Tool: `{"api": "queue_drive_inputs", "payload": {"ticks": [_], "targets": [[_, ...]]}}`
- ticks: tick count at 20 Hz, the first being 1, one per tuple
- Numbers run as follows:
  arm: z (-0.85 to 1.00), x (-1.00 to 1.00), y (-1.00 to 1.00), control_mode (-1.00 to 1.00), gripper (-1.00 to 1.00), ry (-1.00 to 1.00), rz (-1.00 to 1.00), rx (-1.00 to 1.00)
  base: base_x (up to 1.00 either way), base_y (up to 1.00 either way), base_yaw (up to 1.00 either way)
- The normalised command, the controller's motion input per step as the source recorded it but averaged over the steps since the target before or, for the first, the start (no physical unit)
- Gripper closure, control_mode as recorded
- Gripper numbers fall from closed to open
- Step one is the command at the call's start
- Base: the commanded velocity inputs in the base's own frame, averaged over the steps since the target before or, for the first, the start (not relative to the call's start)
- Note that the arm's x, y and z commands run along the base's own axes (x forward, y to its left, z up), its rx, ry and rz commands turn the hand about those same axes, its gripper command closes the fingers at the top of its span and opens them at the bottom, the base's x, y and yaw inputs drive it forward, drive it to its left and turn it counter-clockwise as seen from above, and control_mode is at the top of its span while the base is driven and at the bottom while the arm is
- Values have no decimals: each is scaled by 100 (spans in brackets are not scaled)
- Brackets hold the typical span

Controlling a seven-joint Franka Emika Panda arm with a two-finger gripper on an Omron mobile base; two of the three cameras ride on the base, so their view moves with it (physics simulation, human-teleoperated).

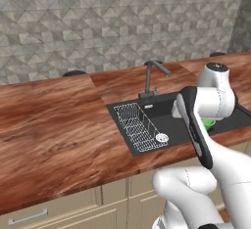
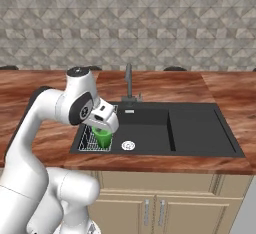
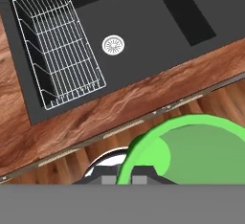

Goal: Pick the cup and bowl from the counter and place them on the counter next to the sink.

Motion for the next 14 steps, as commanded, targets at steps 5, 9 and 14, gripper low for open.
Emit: {"api": "queue_drive_inputs", "payload": {"ticks": [5, 9, 14], "targets": [[0, 0, 0, 100, 100, 0, 0, 0, 0, 0, 0], [0, 0, 0, 100, 100, 0, 0, 0, 0, 0, 0], [0, 27, 74, -100, 100, 2, 1, 0, 0, 0, 0]]}}
